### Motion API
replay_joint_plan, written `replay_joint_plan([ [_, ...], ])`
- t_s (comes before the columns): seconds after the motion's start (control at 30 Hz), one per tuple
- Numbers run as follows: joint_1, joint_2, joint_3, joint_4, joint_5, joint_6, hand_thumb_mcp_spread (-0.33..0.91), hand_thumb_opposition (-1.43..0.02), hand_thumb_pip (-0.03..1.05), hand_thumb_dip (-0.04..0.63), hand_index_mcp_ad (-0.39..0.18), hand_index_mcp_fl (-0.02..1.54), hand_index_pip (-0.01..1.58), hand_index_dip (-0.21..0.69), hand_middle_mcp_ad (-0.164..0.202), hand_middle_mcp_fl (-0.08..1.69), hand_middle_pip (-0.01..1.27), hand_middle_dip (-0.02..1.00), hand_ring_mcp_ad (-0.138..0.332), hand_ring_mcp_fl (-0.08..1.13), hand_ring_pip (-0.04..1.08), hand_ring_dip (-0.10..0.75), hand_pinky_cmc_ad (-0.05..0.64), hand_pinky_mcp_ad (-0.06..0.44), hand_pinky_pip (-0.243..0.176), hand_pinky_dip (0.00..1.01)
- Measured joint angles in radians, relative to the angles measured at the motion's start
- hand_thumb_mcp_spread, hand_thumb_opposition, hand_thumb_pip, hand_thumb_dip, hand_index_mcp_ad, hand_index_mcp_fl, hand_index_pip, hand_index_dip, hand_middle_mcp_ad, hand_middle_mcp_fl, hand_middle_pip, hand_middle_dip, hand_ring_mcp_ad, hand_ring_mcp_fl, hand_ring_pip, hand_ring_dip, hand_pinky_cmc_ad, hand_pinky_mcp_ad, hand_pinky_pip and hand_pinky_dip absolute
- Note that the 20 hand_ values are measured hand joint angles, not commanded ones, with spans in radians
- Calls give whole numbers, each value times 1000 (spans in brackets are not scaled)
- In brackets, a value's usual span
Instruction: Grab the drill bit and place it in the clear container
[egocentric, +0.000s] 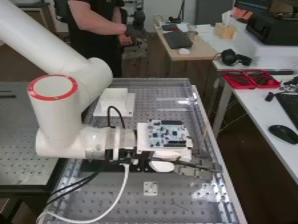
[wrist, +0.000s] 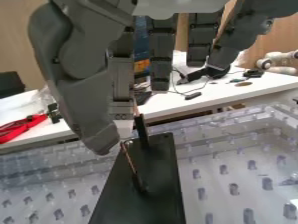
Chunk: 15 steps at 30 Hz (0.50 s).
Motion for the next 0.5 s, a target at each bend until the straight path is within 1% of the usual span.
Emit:
replay_joint_plan([
  [0.1,-1,4,2,-4,-11,-18,529,-869,569,239,-140,543,1089,155,65,325,115,206,176,80,96,30,318,133,-52,192],
  [0.23,-3,7,2,-2,-17,-23,531,-852,597,239,-138,606,1021,157,68,325,115,206,175,70,98,30,316,129,-52,192],
  [0.33,-4,8,0,0,-23,-31,531,-852,597,239,-138,670,1037,157,68,328,115,202,175,70,99,30,321,129,-52,192],
  [0.4,-5,8,0,0,-25,-33,532,-894,583,239,-138,695,1084,143,68,325,115,202,175,70,96,30,321,129,-52,192],
  [0.47,-7,7,0,0,-29,-32,546,-927,569,239,-138,693,1096,140,68,325,115,202,175,70,96,30,318,129,-52,192],
  [0.5,-7,6,0,0,-30,-32,545,-925,569,239,-138,693,1101,152,68,325,115,202,175,70,96,30,321,129,-52,192],
])
